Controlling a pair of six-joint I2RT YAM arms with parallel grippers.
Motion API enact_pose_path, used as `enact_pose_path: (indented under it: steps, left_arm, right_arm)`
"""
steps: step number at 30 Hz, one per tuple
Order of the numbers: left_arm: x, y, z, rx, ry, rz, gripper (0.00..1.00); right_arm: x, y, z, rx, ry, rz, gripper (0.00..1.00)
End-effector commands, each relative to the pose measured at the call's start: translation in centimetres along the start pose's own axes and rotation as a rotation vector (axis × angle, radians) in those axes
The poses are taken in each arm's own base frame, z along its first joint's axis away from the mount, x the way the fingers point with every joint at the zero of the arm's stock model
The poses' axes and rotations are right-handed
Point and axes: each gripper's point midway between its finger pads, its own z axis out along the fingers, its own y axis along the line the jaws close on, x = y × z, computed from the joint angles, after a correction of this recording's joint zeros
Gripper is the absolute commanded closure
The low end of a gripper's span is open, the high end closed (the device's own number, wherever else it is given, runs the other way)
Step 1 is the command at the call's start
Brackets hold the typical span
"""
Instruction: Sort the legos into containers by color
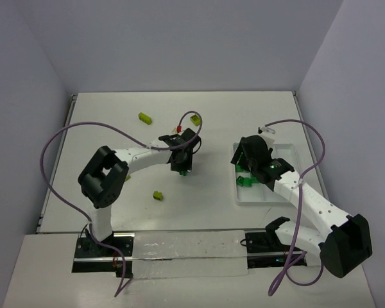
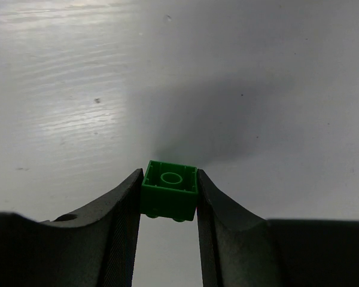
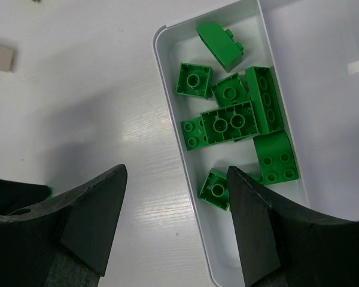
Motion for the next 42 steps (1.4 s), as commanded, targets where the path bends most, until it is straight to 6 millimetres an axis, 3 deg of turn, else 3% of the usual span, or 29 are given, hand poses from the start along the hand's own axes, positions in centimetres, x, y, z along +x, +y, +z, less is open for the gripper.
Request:
enact_pose_path:
  steps: [1, 3, 6, 8, 13, 16, 18, 22, 26, 29, 33, 42]
  left_arm:
    - [-1.5, -3.0, 0.6, 0.078, -0.026, -0.025, 0.69]
    - [-1.1, -3.1, 0.7, 0.088, -0.016, -0.014, 0.43]
    - [-1.2, -2.9, 0.2, 0.090, -0.021, -0.001, 0.14]
    - [-1.7, -2.9, -0.9, 0.096, -0.040, 0.003, 0.03]
    - [-4.7, -1.0, -5.5, 0.077, -0.129, 0.004, 0.01]
    - [-7.1, 3.2, -8.9, 0.048, -0.192, -0.064, 0.01]
    - [-9.0, 7.7, -10.5, 0.021, -0.234, -0.166, 0.01]
    - [-10.0, 16.7, -11.8, -0.056, -0.275, -0.370, 0.01]
    - [-10.0, 21.4, -13.0, -0.087, -0.310, -0.476, 0.01]
    - [-9.8, 22.6, -13.4, -0.093, -0.325, -0.503, 0.01]
    - [-9.2, 22.5, -13.1, -0.078, -0.310, -0.507, 0.01]
    - [-8.6, 22.3, -12.9, -0.065, -0.305, -0.503, 0.01]
  right_arm:
    - [-1.3, 0.4, -1.0, -0.019, -0.047, 0.029, 0.25]
    - [-1.1, 0.4, -1.0, -0.022, -0.042, 0.029, 0.25]
    - [-1.0, 0.6, -1.1, -0.024, -0.042, 0.031, 0.25]
    - [-1.1, 1.0, -1.2, -0.041, -0.053, 0.036, 0.25]
    - [-0.5, 4.4, -2.0, -0.133, -0.040, -0.020, 0.25]
    - [0.1, 7.1, -2.5, -0.183, -0.046, -0.110, 0.25]
    - [2.1, 9.8, -2.4, -0.257, -0.018, -0.196, 0.25]
    - [5.1, 13.8, -2.6, -0.410, 0.022, -0.364, 0.25]
    - [7.6, 16.7, -2.1, -0.486, 0.080, -0.532, 0.23]
    - [9.3, 18.2, -1.1, -0.513, 0.122, -0.633, 0.21]
    - [11.1, 19.4, 0.6, -0.519, 0.168, -0.710, 0.22]
    - [13.8, 20.0, 3.7, -0.469, 0.251, -0.745, 0.36]
